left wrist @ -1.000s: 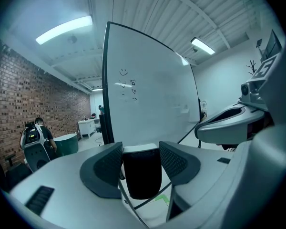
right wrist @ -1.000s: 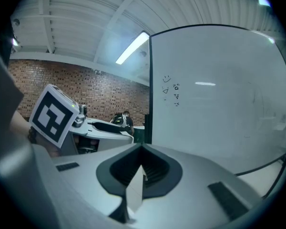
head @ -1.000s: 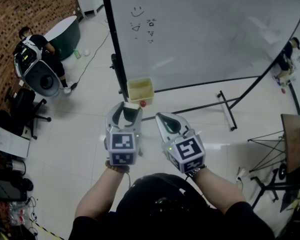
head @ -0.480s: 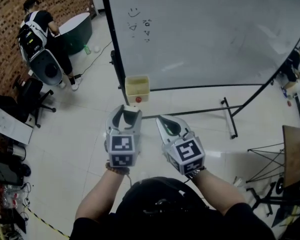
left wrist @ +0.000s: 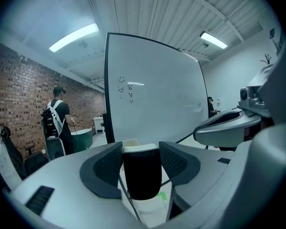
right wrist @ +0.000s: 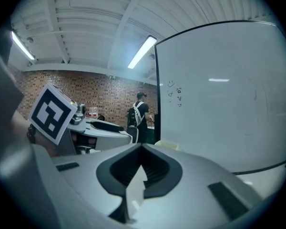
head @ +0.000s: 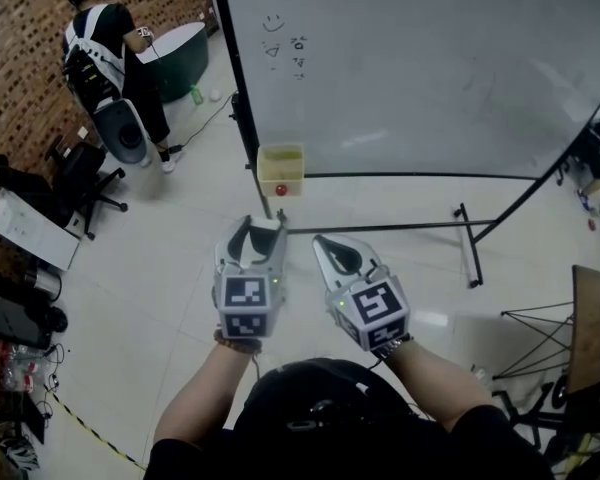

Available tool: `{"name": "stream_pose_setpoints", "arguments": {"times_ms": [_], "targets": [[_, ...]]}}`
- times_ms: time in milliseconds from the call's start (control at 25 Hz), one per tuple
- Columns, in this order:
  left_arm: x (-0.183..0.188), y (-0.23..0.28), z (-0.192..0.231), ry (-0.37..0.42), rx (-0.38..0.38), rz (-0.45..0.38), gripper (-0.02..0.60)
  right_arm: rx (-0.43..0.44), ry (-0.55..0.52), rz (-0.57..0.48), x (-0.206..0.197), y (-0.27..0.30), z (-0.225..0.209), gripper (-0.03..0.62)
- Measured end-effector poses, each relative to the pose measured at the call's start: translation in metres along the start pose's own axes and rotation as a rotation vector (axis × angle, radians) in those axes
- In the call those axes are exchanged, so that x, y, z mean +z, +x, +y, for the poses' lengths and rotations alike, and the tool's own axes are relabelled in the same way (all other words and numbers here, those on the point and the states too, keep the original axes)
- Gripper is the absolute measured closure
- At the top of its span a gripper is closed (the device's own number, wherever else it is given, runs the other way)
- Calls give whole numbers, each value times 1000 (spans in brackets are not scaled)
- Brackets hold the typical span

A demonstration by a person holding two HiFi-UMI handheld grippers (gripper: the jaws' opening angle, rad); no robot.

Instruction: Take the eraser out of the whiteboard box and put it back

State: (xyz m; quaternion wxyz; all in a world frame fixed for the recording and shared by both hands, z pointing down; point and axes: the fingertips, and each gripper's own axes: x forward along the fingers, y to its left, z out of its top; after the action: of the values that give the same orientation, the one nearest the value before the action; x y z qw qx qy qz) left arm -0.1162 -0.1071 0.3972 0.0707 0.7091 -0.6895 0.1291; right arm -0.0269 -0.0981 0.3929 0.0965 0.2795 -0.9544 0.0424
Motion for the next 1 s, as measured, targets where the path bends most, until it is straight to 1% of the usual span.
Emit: {"name": "stream_pose_setpoints", "arguments": {"times_ms": [200,360,720,1000], "targets": [[-2,-6,6,-3,-1,-5,348,-2,0,-13,4,3,7,569],[2,-10,12,6,-23,-21,348,-16,11,-9,5,7,14,571],[2,-17,26,22,-77,-17,348,-69,16,-16,12,15,29,569],[0,-16,31,18,-115,-22,348,-104,22,-12,13,19,36,569]]}}
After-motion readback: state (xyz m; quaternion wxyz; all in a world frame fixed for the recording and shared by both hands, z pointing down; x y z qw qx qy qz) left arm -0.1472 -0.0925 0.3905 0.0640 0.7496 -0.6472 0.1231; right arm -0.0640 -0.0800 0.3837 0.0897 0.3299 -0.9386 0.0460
